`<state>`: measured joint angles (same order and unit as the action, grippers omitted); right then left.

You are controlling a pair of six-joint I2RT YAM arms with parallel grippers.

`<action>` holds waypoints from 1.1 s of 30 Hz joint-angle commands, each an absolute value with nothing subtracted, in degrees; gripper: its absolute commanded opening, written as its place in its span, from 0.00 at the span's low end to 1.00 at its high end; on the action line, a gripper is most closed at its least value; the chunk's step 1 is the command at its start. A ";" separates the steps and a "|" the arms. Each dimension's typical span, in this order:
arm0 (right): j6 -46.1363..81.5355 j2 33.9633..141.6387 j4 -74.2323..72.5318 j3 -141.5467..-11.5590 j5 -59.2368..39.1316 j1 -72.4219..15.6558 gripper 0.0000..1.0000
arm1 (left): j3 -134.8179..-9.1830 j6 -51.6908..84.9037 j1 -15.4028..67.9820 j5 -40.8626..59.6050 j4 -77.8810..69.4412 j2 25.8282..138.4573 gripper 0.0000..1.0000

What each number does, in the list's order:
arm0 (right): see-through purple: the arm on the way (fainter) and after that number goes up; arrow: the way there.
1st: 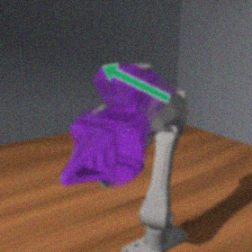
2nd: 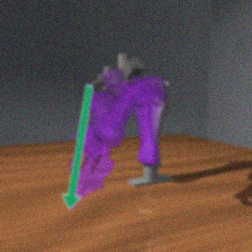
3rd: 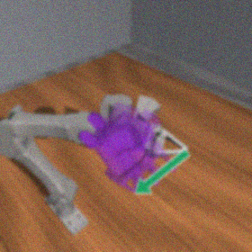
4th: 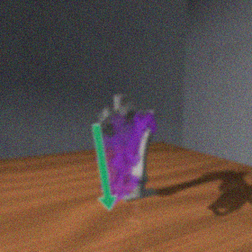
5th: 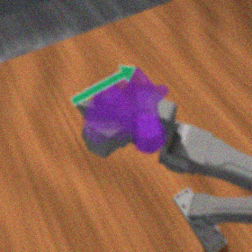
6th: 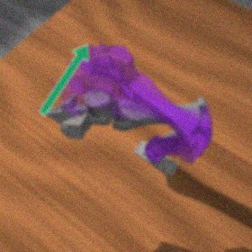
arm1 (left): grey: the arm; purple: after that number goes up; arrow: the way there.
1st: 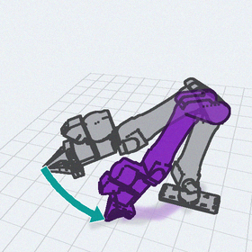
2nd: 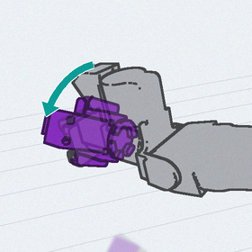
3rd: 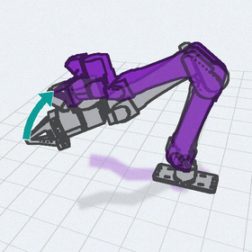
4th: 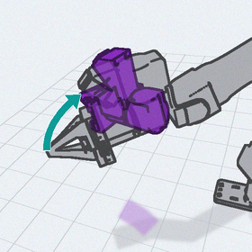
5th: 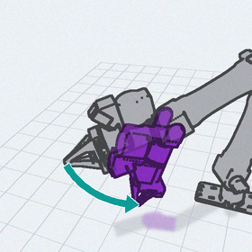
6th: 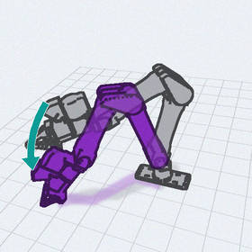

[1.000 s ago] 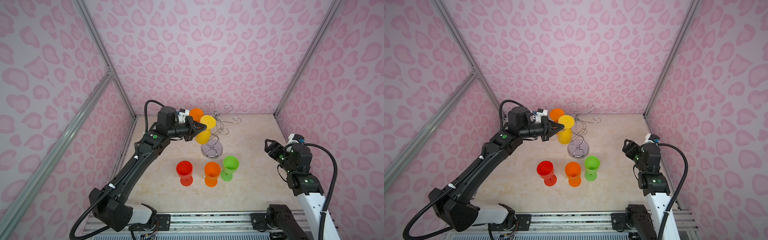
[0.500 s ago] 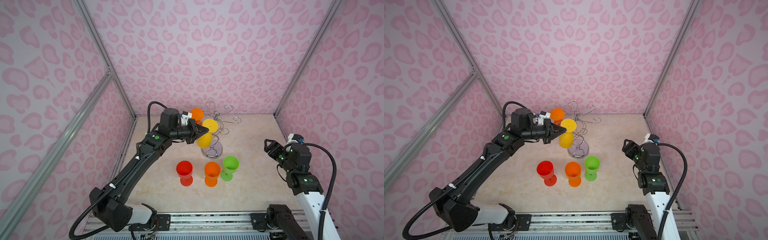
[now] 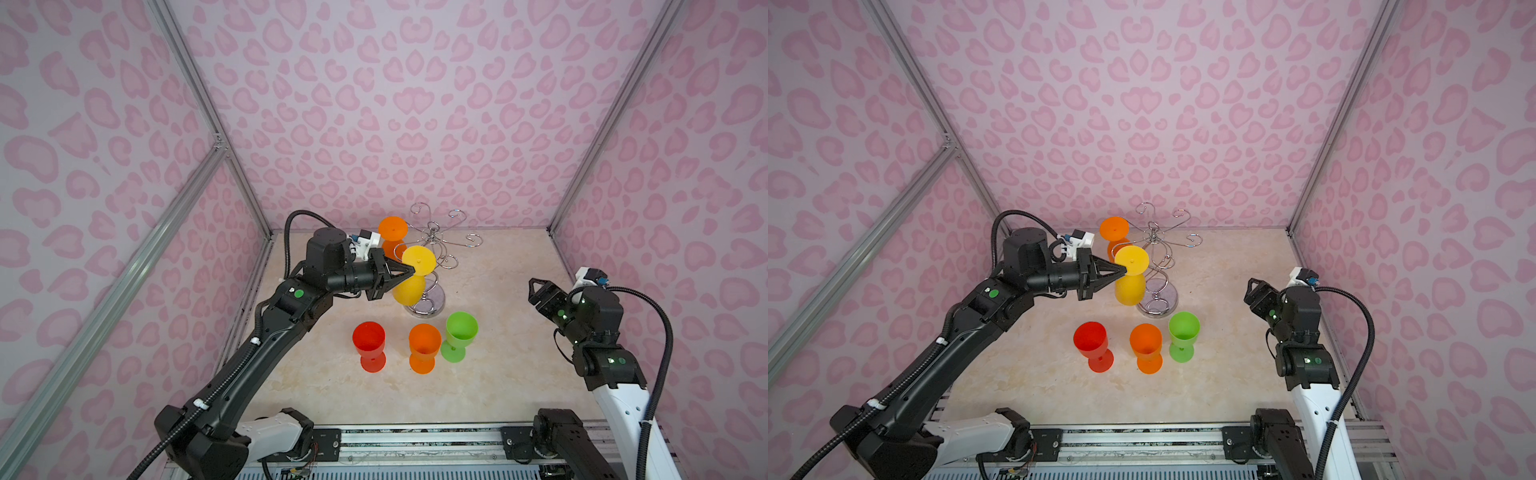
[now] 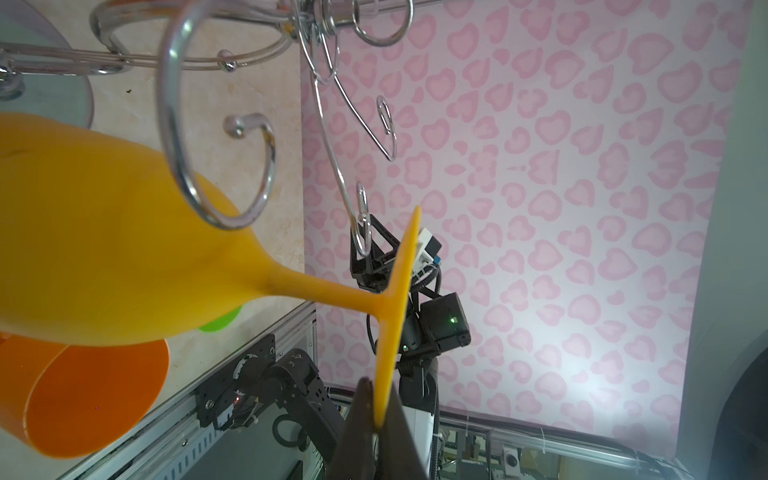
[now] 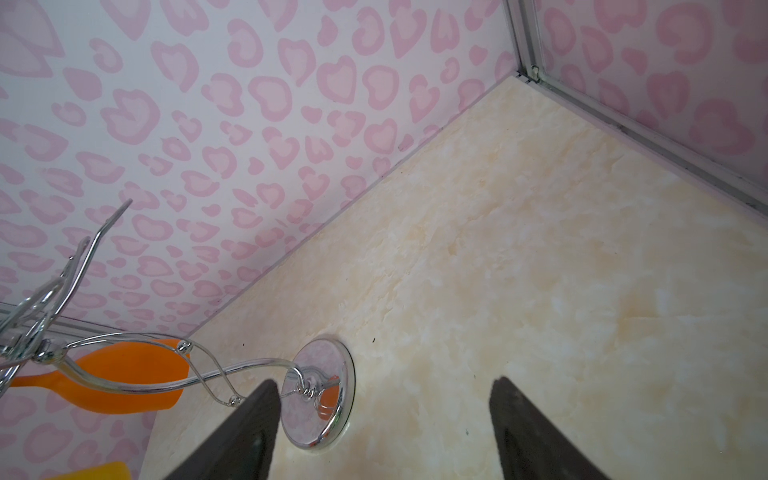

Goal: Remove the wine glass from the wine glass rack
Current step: 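Lift the yellow glass off the hook and raise it with the left gripper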

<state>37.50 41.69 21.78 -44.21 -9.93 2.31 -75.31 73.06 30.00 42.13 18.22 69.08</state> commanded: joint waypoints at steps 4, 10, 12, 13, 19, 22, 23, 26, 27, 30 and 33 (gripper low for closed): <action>37.69 42.36 20.88 -45.39 -10.18 2.30 0.80 | -75.16 72.37 29.97 45.37 17.95 62.94 0.02; 37.97 42.46 21.21 -46.61 -10.67 2.14 0.79 | -76.74 72.52 29.97 47.99 14.81 60.21 0.02; 37.97 42.04 21.59 -47.04 -10.90 2.13 0.79 | -80.20 72.07 29.97 48.66 13.40 59.90 0.02; 37.90 41.78 21.77 -47.25 -11.05 2.18 0.79 | -81.35 71.81 29.97 48.90 12.75 59.84 0.02; 40.55 39.90 8.54 -45.55 -25.53 2.15 0.78 | -89.50 67.83 29.97 48.06 6.64 60.73 0.02; 49.14 39.90 -7.74 -42.72 -35.25 2.12 0.78 | -88.33 70.57 29.97 48.07 -5.79 61.57 0.02; 52.10 39.99 -13.50 -41.99 -37.16 2.18 0.78 | -87.31 72.50 29.97 47.99 -11.12 62.07 0.02; 57.30 40.49 -24.34 -41.94 -39.90 1.93 0.78 | -84.46 78.45 29.97 47.66 -24.85 64.37 0.02; 58.44 40.92 -27.15 -42.44 -40.56 1.64 0.78 | -83.53 80.54 29.97 47.43 -28.98 65.41 0.02; 61.06 43.00 -34.83 -44.19 -41.98 -0.68 0.79 | -81.65 86.35 30.14 46.56 -39.12 68.64 0.02; 62.33 46.59 -40.00 -45.97 -42.16 -5.02 0.80 | -81.25 91.83 31.20 45.76 -48.09 72.31 0.02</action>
<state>58.59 44.62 -28.86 -44.97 -39.75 -2.81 -81.43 84.49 30.50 46.70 -30.92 70.28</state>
